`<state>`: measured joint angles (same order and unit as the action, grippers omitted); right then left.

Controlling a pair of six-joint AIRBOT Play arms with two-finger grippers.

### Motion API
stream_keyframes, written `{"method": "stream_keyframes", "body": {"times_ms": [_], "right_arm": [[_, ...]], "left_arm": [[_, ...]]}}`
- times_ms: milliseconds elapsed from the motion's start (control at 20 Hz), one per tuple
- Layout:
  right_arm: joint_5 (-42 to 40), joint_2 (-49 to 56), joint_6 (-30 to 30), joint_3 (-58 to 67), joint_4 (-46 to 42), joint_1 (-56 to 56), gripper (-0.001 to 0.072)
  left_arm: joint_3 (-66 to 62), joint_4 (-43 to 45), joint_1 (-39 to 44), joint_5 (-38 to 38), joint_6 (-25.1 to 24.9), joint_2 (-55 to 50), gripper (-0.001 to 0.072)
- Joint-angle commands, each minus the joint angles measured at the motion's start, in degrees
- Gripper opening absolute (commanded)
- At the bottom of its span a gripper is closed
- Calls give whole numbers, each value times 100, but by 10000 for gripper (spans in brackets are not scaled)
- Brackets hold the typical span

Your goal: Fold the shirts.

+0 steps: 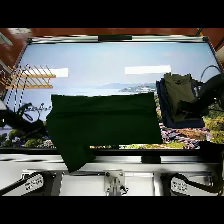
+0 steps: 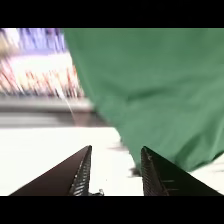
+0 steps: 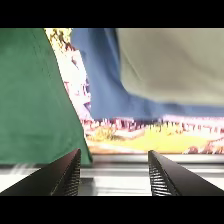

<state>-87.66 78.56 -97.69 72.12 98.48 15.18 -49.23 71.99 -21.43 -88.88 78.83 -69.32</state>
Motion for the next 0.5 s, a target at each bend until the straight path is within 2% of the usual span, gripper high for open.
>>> {"method": "stream_keyframes", "body": {"times_ms": [0, 150, 450], "right_arm": [[129, -503, -96, -433, 369, 522, 535], [232, -522, -98, -481, 459, 529, 535], [275, -520, -101, -481, 446, 529, 534]], "left_arm": [[1602, -256, -678, 389, -586, 1121, 380], [2006, -472, -929, 546, -898, 1331, 382], [2520, -1307, -428, 1679, -916, 1283, 398]]}}
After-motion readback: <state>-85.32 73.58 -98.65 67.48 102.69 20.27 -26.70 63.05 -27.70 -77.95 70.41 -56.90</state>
